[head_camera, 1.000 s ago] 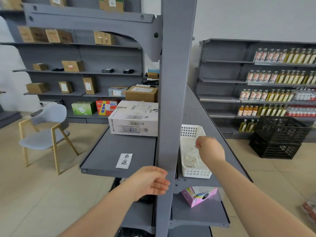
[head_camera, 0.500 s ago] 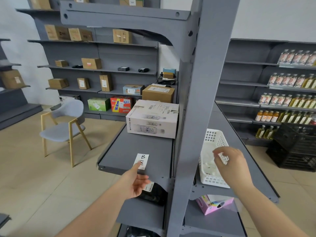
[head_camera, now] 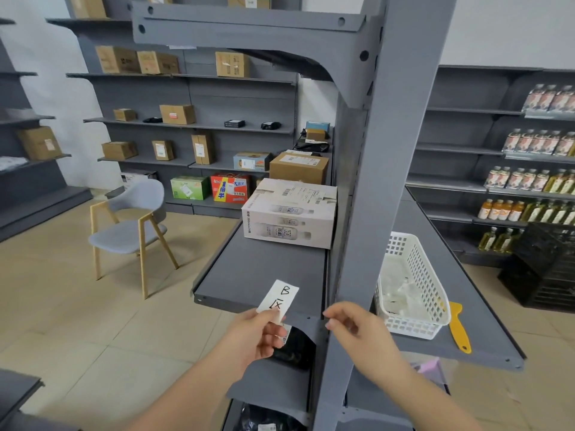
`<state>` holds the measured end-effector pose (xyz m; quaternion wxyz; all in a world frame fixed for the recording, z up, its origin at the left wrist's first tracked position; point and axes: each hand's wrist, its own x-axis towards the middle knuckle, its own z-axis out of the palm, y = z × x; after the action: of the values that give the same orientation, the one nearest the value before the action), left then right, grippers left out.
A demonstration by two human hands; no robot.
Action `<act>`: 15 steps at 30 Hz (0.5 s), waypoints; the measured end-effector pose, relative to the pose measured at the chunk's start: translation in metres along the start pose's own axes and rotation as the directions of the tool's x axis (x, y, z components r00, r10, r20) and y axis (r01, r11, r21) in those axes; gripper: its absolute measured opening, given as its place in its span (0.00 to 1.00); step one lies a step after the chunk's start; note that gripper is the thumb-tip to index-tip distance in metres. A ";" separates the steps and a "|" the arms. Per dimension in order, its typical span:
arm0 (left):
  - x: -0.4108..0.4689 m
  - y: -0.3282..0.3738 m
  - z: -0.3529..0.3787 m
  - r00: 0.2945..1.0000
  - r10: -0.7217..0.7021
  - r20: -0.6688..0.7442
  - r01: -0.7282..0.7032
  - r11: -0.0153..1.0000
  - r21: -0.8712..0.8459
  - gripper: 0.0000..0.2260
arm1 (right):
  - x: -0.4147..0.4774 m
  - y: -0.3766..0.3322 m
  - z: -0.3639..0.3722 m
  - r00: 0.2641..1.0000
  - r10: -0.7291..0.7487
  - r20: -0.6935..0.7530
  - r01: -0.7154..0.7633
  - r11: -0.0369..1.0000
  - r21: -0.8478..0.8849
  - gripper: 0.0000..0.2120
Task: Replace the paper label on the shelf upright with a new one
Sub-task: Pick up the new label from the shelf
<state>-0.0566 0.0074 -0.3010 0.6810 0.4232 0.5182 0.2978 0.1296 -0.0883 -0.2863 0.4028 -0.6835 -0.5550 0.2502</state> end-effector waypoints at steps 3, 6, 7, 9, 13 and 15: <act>-0.029 0.012 0.006 0.993 0.107 0.039 -0.109 0.993 0.039 0.08 | 0.012 -0.021 0.000 0.995 0.095 0.023 -0.098 0.944 0.314 0.07; -0.055 0.019 0.015 0.979 0.178 0.098 -0.185 0.980 0.068 0.08 | 0.014 -0.041 -0.004 0.994 0.100 0.040 -0.107 0.870 0.482 0.05; -0.061 0.020 0.018 0.975 0.189 0.117 -0.198 0.978 0.070 0.07 | 0.012 -0.046 -0.005 0.995 0.098 0.027 -0.098 0.860 0.502 0.06; -0.071 0.020 0.023 0.969 0.194 0.152 -0.206 0.976 0.070 0.07 | 0.007 -0.052 -0.005 0.995 0.091 -0.034 -0.062 0.865 0.497 0.05; -0.075 0.024 0.026 0.963 0.212 0.166 -0.232 0.966 0.111 0.12 | 0.001 -0.057 -0.019 0.995 0.055 -0.082 -0.012 0.895 0.446 0.04; -0.074 0.033 0.026 0.956 0.261 0.134 -0.275 0.956 0.099 0.14 | -0.003 -0.060 -0.032 1.000 0.005 -0.010 0.000 0.919 0.393 0.03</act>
<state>-0.0516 -0.0472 -0.2355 0.6383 0.5454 0.4308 0.3308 0.1204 -0.0958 -0.2194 0.5344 -0.5908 -0.4905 0.3533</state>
